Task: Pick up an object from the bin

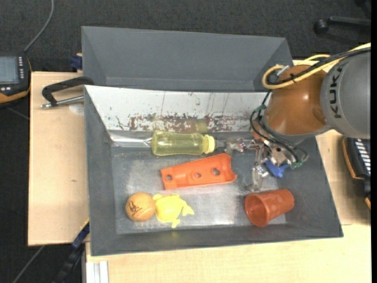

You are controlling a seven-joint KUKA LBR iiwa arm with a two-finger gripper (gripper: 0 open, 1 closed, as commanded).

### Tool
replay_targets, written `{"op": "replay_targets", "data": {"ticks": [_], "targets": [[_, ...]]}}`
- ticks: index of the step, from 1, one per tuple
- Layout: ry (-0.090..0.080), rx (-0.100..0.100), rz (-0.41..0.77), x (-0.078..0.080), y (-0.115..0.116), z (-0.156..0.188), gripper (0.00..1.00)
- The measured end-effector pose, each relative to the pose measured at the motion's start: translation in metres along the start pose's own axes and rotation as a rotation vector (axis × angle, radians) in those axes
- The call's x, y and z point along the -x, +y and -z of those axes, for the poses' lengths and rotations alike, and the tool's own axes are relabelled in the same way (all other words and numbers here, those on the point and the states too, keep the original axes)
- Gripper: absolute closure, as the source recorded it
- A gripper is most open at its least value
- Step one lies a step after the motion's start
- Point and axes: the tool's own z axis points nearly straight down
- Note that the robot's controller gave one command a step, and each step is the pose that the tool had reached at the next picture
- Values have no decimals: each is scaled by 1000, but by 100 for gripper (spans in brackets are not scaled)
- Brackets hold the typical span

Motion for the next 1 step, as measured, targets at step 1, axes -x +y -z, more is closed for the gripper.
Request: {"op": "replay_targets", "data": {"ticks": [1], "targets": [[2, 2, -264, 11, 55, -1, 0]]}}
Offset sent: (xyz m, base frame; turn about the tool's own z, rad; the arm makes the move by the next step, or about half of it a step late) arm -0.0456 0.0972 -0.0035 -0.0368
